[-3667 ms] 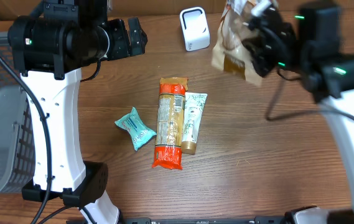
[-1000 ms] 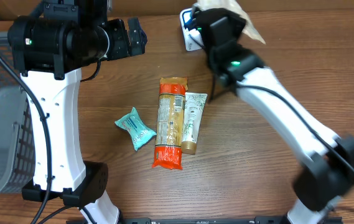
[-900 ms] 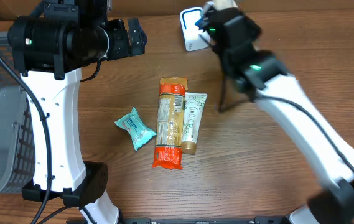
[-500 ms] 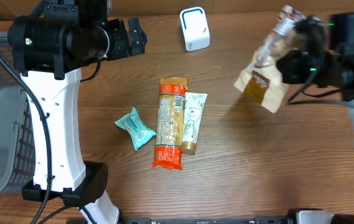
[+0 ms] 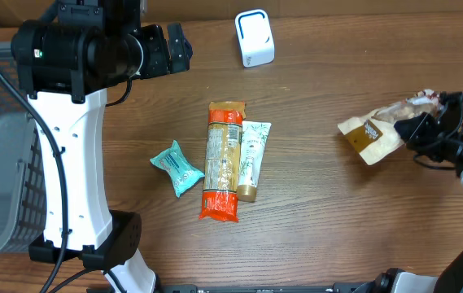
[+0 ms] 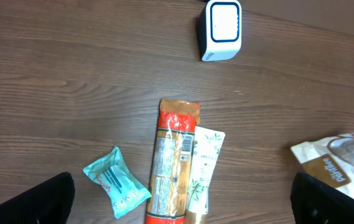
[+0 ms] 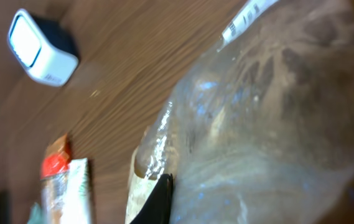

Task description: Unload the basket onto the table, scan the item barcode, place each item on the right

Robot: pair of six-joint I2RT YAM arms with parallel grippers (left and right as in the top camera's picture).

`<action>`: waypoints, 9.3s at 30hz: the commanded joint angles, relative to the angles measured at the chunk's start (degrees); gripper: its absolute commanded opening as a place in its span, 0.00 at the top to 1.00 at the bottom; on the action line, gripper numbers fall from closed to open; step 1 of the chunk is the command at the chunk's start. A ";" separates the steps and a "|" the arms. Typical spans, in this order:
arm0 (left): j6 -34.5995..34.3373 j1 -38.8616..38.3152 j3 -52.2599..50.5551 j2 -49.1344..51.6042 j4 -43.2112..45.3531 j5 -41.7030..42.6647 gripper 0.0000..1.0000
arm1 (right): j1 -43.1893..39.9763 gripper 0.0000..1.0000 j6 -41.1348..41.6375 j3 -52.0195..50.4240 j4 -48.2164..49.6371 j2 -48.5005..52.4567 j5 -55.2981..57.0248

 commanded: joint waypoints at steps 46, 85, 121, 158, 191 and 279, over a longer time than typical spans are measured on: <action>0.90 -0.13 0.33 0.57 0.22 -0.42 0.00 | 45.18 0.04 15.41 18.88 -3.08 25.94 3.54; 0.87 -0.13 0.33 0.57 0.22 -0.42 0.01 | 51.32 0.96 16.74 31.89 -23.06 22.95 27.36; 0.87 -0.13 0.33 0.57 0.22 -0.42 0.01 | 71.52 0.20 11.06 42.12 -41.97 40.85 38.18; 0.87 -0.13 0.33 0.57 0.22 -0.42 0.00 | 59.49 0.18 0.04 26.47 -45.48 28.50 14.47; 0.90 -0.13 0.33 0.57 0.22 -0.42 0.00 | 47.78 0.09 -9.92 25.51 -29.07 25.62 32.33; 0.87 -0.13 0.33 0.57 0.22 -0.42 0.00 | 63.39 0.39 61.31 6.16 1.86 17.62 32.61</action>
